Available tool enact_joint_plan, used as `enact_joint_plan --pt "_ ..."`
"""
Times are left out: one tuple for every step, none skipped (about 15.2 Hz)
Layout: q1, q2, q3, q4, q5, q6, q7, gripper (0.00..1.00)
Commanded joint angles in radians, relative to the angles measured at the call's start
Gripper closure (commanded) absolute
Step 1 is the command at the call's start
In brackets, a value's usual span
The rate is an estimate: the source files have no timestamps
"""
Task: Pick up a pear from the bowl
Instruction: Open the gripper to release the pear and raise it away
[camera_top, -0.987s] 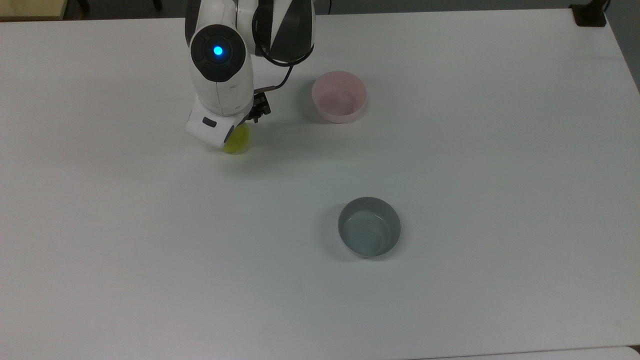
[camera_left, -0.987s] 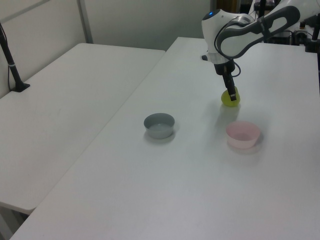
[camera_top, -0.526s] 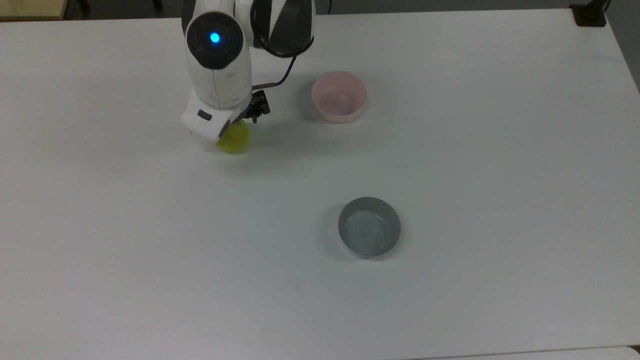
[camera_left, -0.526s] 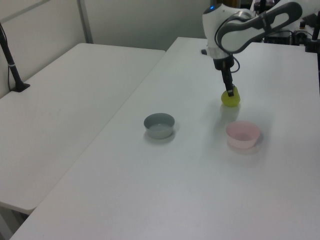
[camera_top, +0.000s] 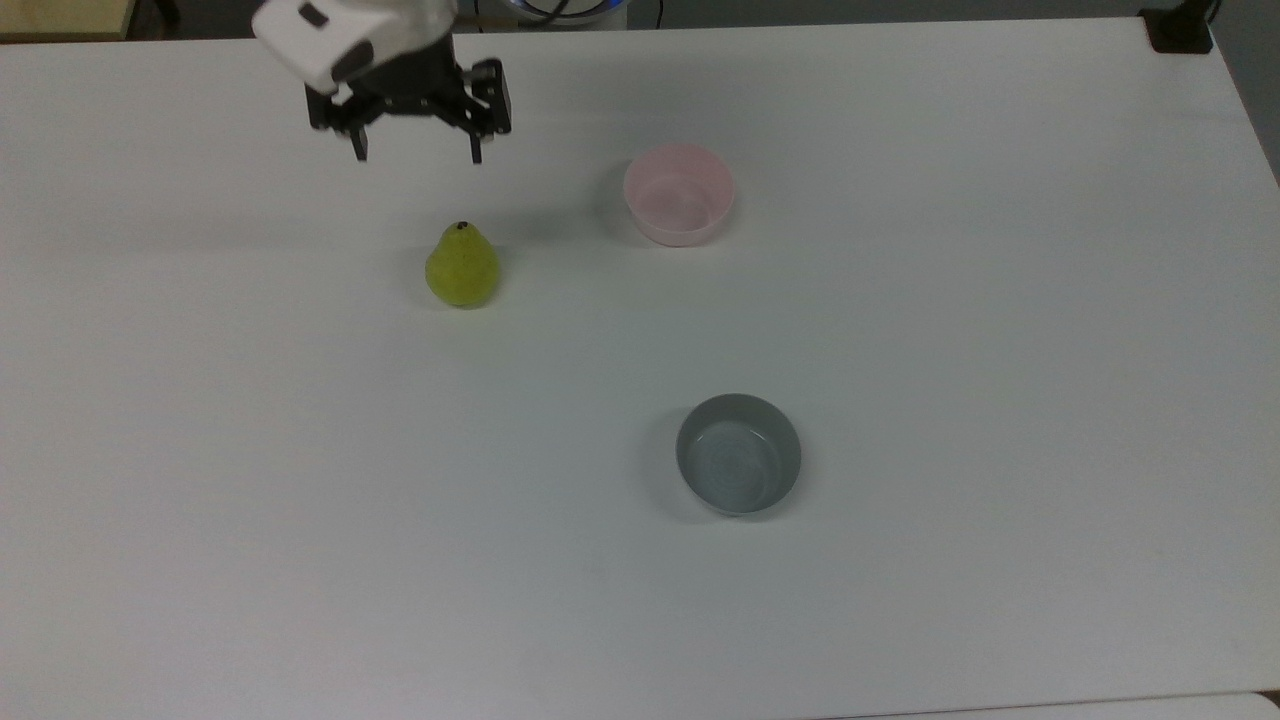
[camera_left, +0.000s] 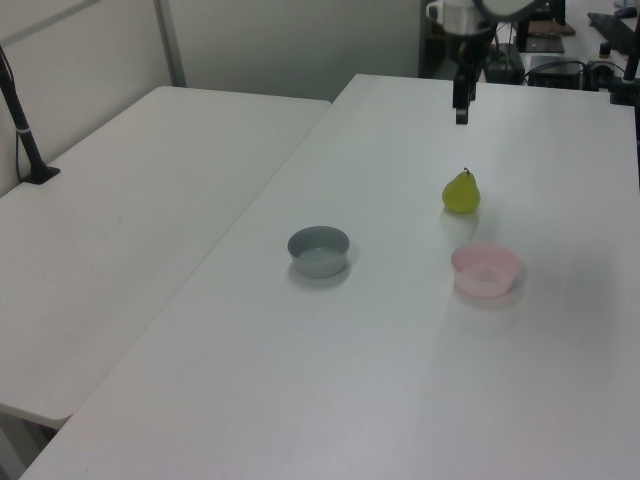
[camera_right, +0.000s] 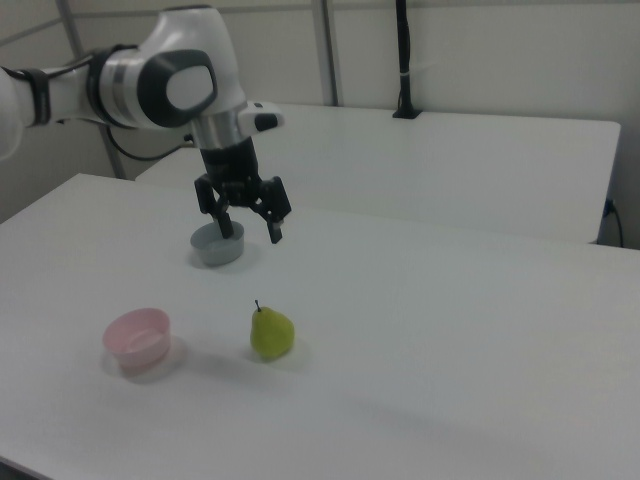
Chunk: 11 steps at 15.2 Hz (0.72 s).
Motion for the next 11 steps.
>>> enact_joint_plan --pt "0.013 -0.054 -0.017 -0.018 0.014 -0.024 0.093 0.0" --pt "0.013 -0.057 -0.023 -0.012 0.015 -0.025 0.108 0.0" --pt "0.003 -0.061 -0.022 -0.007 0.02 -0.037 0.152 0.0" --pt "0.003 -0.064 -0.022 0.002 0.023 -0.04 0.175 0.0" --pt "0.001 -0.066 -0.023 0.004 0.031 -0.053 0.188 0.0" --pt "0.0 -0.066 -0.025 0.007 0.04 -0.06 0.191 0.0" --pt "-0.002 -0.066 -0.026 0.014 0.047 -0.065 0.191 0.0" --pt "-0.002 -0.066 -0.026 0.016 0.048 -0.066 0.191 0.0" --pt "-0.007 -0.066 -0.026 0.018 0.048 -0.066 0.191 0.0" --pt "-0.011 -0.066 -0.028 0.018 0.049 -0.066 0.189 0.0" --pt "-0.013 -0.066 -0.028 0.018 0.058 -0.066 0.189 0.0"
